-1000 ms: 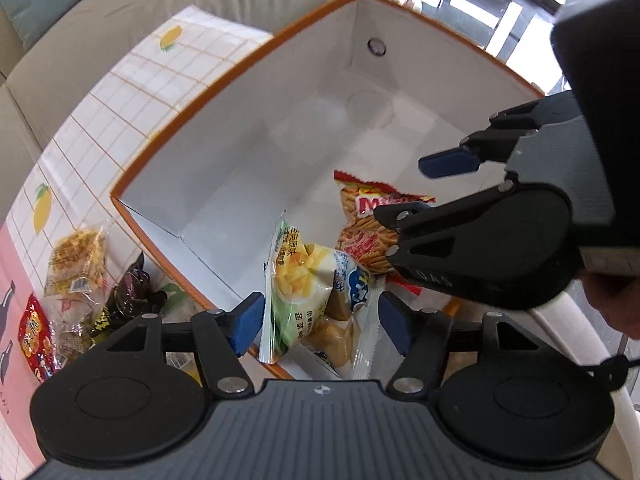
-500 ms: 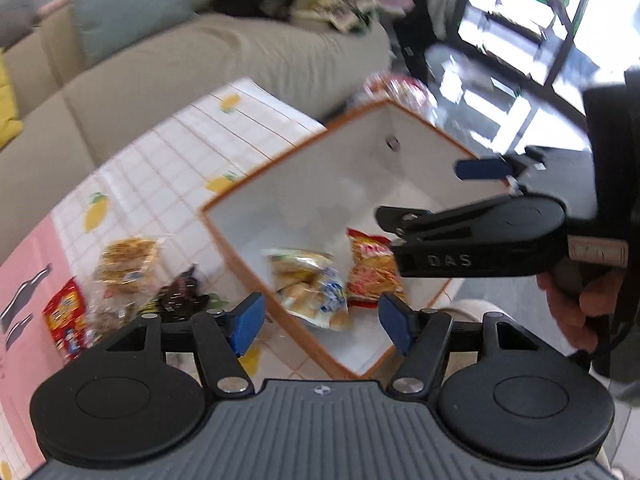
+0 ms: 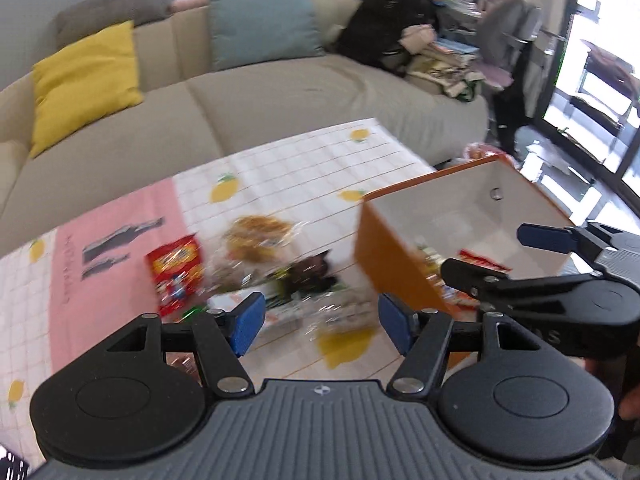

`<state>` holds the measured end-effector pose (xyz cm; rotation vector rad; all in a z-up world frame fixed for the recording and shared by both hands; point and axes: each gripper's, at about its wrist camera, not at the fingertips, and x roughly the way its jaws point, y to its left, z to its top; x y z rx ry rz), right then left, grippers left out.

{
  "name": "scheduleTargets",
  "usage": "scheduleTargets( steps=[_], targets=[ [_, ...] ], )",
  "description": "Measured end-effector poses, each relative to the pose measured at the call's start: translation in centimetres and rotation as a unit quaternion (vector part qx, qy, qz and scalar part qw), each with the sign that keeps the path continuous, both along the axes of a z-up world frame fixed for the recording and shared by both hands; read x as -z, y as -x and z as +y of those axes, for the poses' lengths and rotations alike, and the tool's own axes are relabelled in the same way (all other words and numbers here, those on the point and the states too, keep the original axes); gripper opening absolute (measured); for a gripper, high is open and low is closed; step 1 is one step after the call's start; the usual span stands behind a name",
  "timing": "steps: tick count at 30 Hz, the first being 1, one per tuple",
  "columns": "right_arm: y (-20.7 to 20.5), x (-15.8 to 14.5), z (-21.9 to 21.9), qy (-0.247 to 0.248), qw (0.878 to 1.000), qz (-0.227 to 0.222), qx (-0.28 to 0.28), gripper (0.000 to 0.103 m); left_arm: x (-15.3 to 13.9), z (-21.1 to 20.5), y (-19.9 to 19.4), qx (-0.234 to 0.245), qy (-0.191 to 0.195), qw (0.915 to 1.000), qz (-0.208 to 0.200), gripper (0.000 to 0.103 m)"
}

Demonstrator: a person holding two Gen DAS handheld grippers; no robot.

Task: Organize snacks
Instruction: 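Open both tools to release the bags and withdraw from the box, then grasp the wrapped date with the left tool while the right tool grasps the clear bag of white balls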

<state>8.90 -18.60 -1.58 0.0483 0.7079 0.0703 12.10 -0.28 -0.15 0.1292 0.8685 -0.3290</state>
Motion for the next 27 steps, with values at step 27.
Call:
scheduleTargets(
  steps=[27],
  targets=[
    [-3.5, 8.6, 13.9, 0.087, 0.980, 0.043, -0.174, 0.077, 9.6, 13.5, -1.2, -0.150, 0.035, 0.9829, 0.100, 0.076]
  ],
)
